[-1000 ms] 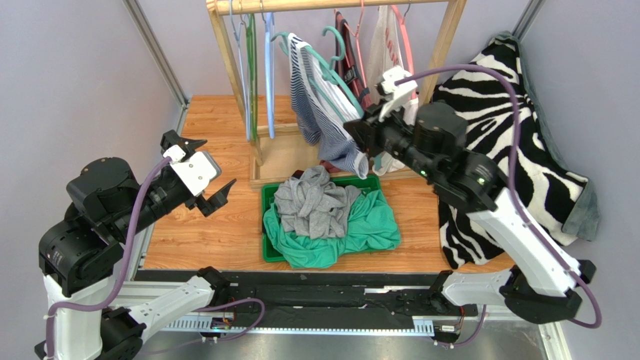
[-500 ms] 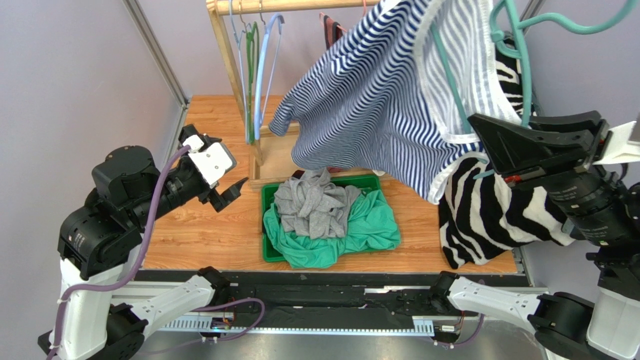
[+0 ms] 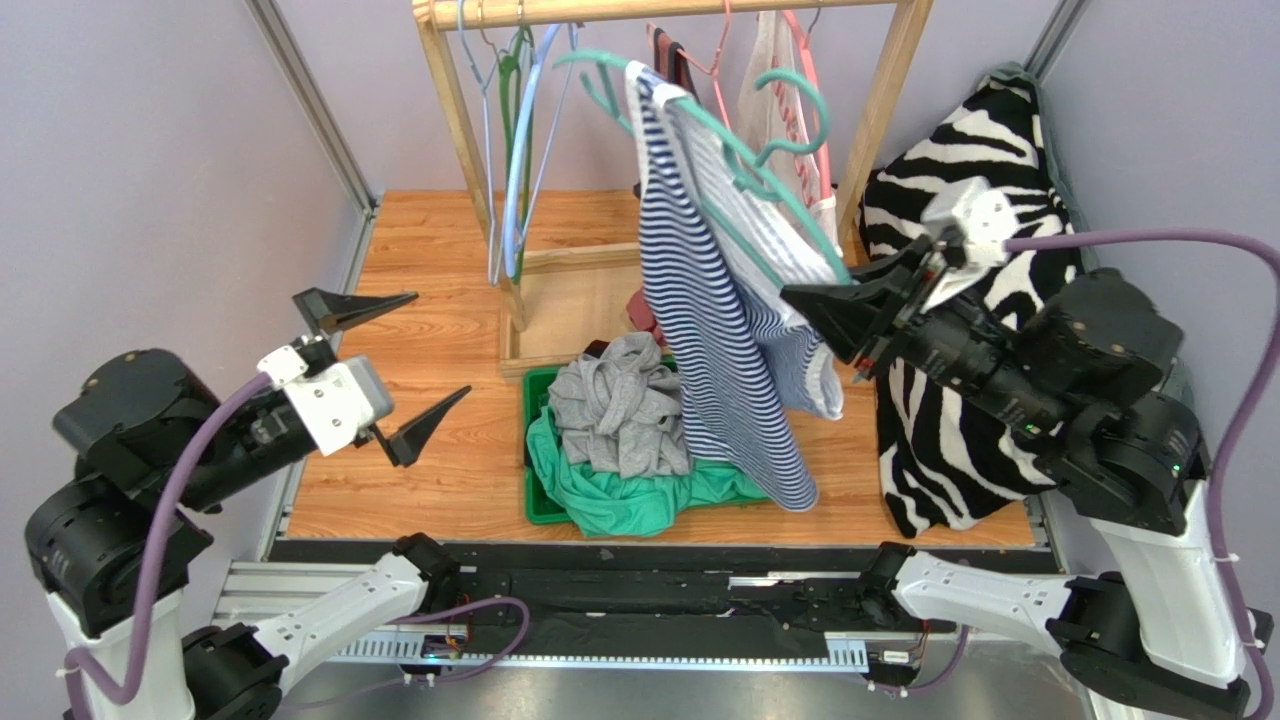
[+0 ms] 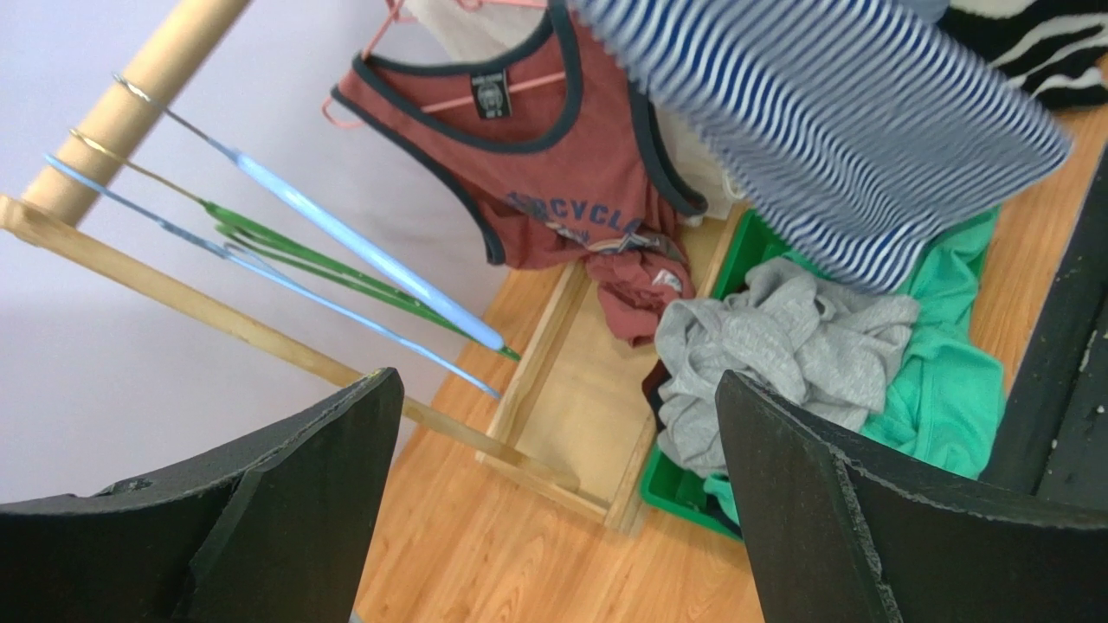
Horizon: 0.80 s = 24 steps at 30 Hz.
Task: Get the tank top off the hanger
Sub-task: Pick up the hanger from the clothesline.
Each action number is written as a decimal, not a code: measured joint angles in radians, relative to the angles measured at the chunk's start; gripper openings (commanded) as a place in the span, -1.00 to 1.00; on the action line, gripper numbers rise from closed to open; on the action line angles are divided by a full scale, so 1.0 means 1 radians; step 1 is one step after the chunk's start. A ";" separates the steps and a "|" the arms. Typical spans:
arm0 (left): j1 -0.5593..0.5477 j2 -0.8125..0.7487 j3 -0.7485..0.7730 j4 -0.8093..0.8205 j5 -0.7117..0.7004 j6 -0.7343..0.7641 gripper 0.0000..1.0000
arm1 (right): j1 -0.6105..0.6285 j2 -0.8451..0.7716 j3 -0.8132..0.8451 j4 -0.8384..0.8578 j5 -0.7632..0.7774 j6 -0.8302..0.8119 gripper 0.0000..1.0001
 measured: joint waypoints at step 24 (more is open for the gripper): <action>0.019 0.073 0.216 0.011 0.201 -0.007 0.93 | 0.006 0.151 0.009 -0.200 -0.275 -0.042 -1.00</action>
